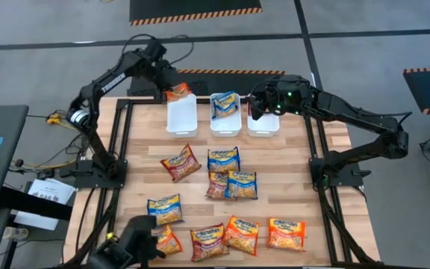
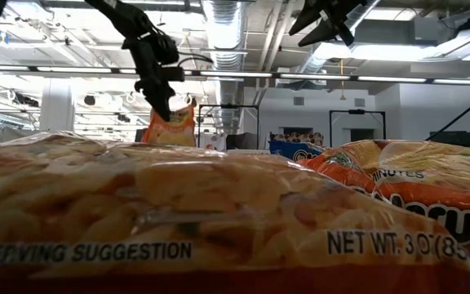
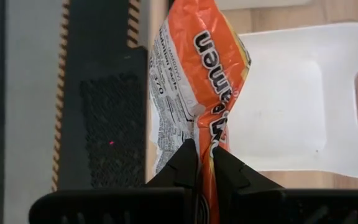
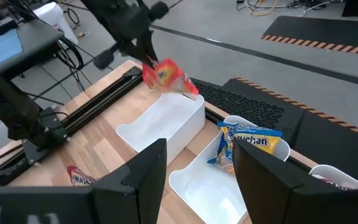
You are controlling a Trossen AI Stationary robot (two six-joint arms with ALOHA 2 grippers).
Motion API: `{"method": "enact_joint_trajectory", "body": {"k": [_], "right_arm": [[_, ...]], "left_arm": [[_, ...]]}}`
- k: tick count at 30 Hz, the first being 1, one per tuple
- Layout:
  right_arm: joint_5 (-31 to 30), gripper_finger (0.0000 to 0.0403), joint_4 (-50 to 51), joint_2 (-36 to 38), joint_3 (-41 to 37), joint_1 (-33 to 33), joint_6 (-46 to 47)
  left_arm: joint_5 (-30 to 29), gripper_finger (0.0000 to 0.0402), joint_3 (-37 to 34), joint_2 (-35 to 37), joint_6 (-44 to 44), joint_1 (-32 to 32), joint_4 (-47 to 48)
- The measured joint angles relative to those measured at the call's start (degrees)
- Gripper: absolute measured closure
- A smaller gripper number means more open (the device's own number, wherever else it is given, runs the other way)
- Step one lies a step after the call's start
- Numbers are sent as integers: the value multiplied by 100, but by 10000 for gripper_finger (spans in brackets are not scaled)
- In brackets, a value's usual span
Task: Sort Maruchan noodles
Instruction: Put the top orange noodle soup pack into the left white bin
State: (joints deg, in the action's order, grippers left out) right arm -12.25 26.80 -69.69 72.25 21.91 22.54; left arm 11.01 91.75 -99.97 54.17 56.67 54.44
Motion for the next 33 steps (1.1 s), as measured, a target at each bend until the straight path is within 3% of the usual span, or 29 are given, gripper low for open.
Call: {"method": "enact_joint_trajectory", "body": {"k": [11,23,29,33], "right_arm": [[0,196,130,0,0,-2,10],[7,196,158,0,0,-20,9],[14,196,159,0,0,-59,9],[17,196,161,0,0,-59,9]], "left_arm": [[-332,399,-2,-146,212,-349,-100],[-675,399,-2,-586,-387,-412,-189],[-39,399,-2,-713,-537,-366,-519],[-157,399,-2,-817,-587,-413,-545]]}}
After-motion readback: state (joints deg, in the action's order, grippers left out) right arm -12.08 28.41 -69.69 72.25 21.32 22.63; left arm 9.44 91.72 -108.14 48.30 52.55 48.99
